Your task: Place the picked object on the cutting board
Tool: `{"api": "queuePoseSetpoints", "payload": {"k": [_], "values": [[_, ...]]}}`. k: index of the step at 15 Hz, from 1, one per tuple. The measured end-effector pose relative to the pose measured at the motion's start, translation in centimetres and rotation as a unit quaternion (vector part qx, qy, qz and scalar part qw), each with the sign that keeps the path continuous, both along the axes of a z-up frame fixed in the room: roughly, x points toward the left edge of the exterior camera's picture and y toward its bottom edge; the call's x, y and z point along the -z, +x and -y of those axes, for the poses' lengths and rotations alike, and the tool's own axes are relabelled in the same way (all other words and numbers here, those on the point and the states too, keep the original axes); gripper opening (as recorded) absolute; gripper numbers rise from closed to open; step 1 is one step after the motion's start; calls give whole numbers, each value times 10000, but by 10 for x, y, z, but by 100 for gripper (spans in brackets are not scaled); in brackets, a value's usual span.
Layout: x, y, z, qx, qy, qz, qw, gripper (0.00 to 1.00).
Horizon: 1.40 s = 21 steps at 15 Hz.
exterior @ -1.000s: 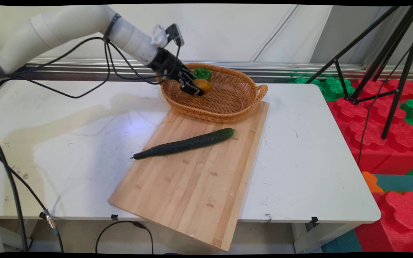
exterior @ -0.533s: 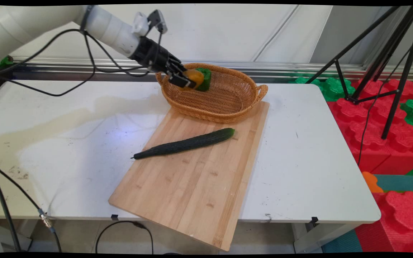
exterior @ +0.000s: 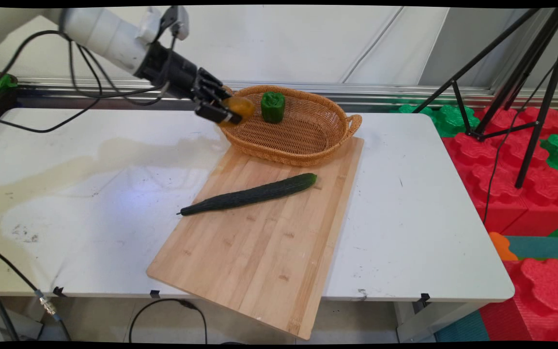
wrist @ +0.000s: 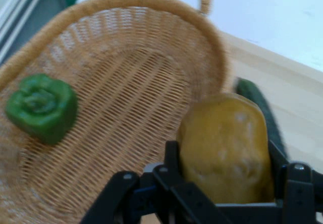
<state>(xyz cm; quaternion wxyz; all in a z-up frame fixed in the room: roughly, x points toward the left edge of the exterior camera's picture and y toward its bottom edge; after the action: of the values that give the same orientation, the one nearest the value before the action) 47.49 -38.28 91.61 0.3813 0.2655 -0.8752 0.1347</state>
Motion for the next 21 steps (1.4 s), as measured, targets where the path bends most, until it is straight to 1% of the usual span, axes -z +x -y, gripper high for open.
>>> {"api": "queuePoseSetpoints", "payload": {"k": [1, 2, 6, 10, 12, 16, 21], "values": [[-2, 1, -8, 74, 24, 15, 10000, 0], [-3, 2, -20, 214, 75, 50, 9997, 0], [-4, 1, -49, 546, 221, 149, 9982, 0], [3, -7, -79, 889, 371, 298, 9949, 0], [14, -14, -92, 1085, 438, 433, 9922, 0], [31, -28, -103, 1266, 523, 551, 9890, 0], [72, -63, -114, 1428, 727, 808, 9838, 0]]}}
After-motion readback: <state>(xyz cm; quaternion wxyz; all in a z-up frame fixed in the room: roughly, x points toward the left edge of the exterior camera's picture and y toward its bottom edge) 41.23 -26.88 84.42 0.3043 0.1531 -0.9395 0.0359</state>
